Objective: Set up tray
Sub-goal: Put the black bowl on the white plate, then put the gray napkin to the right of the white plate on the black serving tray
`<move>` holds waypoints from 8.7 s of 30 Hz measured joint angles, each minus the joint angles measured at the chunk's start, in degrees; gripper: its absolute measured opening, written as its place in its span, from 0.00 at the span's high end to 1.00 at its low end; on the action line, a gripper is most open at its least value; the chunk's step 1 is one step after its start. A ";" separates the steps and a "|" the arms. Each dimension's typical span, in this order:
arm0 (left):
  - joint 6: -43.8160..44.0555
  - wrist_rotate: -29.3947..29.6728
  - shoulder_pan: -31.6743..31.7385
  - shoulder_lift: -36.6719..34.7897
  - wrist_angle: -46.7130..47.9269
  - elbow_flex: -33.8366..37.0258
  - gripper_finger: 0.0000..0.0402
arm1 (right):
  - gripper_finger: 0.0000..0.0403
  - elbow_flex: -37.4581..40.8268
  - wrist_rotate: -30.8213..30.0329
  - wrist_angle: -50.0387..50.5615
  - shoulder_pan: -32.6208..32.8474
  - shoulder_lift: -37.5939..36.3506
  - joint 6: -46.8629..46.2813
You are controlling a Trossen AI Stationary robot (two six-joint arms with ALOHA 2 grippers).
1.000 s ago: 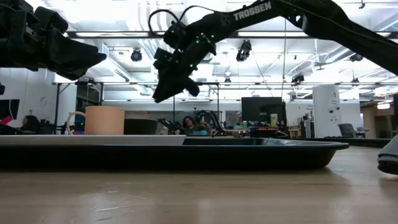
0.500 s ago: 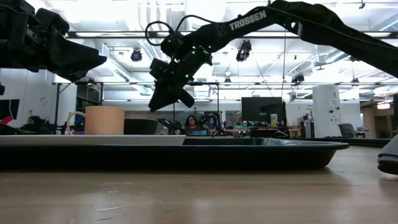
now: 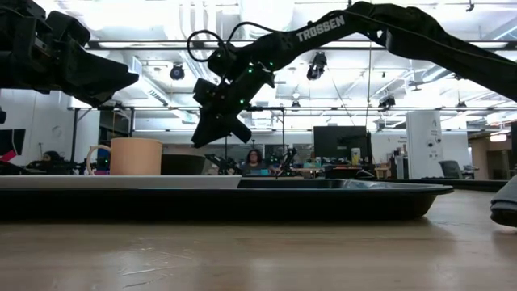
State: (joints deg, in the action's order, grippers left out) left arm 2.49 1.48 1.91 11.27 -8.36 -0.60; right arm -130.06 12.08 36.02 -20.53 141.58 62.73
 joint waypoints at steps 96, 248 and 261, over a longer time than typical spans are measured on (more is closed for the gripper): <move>0.01 0.00 -0.01 0.37 0.02 0.00 0.71 | 0.98 -4.76 -22.75 23.32 11.25 -16.27 -15.87; 0.02 0.00 -0.02 0.72 0.02 0.02 0.71 | 0.72 -4.92 -13.77 25.85 27.89 -6.04 -25.22; 0.01 0.01 0.00 0.70 0.01 0.00 0.71 | 0.72 -4.94 -15.06 31.48 27.91 -10.82 -36.51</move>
State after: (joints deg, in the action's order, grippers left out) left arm 2.49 1.49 1.91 11.97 -8.35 -0.60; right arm -135.00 -2.98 67.50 7.38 130.76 26.22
